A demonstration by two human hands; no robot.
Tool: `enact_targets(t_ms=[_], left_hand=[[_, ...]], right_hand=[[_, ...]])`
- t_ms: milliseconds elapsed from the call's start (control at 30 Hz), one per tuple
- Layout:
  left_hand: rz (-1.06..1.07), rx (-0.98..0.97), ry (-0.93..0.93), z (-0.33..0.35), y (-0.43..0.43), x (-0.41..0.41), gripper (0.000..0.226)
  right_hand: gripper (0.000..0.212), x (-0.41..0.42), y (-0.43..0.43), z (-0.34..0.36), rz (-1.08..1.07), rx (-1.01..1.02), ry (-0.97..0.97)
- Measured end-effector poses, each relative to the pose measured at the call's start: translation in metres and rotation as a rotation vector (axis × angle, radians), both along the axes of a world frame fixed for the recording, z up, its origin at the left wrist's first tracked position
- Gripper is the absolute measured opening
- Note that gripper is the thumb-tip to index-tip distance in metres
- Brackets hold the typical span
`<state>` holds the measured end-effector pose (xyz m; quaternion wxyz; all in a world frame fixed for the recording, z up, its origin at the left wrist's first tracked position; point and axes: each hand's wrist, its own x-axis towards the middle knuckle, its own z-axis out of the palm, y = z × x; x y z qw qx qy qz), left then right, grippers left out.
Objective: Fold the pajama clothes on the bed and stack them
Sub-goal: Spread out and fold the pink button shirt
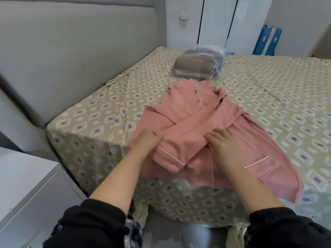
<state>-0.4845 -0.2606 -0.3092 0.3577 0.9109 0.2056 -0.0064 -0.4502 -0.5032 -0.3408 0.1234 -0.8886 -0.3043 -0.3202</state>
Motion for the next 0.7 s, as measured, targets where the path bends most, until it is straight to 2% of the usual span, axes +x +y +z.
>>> enact_targets(t_ms=[67,133,200,300,400,500,600,700], left_hand=[[-0.009,0.052,0.019,0.003,0.013,-0.001,0.027],[-0.051,0.153,0.039,0.001,0.019,-0.005,0.018],[-0.063,0.243,0.020,-0.005,0.018,-0.008,0.016],[-0.030,0.385,-0.046,-0.010,0.010,-0.014,0.015],[-0.081,0.580,-0.155,-0.017,-0.003,-0.016,0.032],[-0.247,0.545,-0.324,-0.023,-0.023,-0.014,0.046],[-0.514,0.559,-0.154,-0.037,-0.038,-0.011,0.056],[-0.577,0.576,-0.009,-0.050,-0.040,-0.009,0.056]], right_hand=[[0.016,-0.001,0.003,-0.001,0.041,-0.057,0.022],[0.015,-0.005,0.006,-0.007,0.050,-0.144,0.126],[0.009,-0.009,0.007,-0.009,0.048,-0.149,0.183],[0.010,-0.009,0.010,-0.008,0.037,-0.150,0.228],[0.020,-0.010,0.011,-0.007,0.007,-0.122,0.305],[0.035,-0.013,0.013,-0.007,0.012,-0.037,0.350],[0.043,-0.012,0.011,-0.010,-0.046,-0.083,0.419],[0.034,-0.005,-0.001,-0.008,-0.275,-0.095,0.523]])
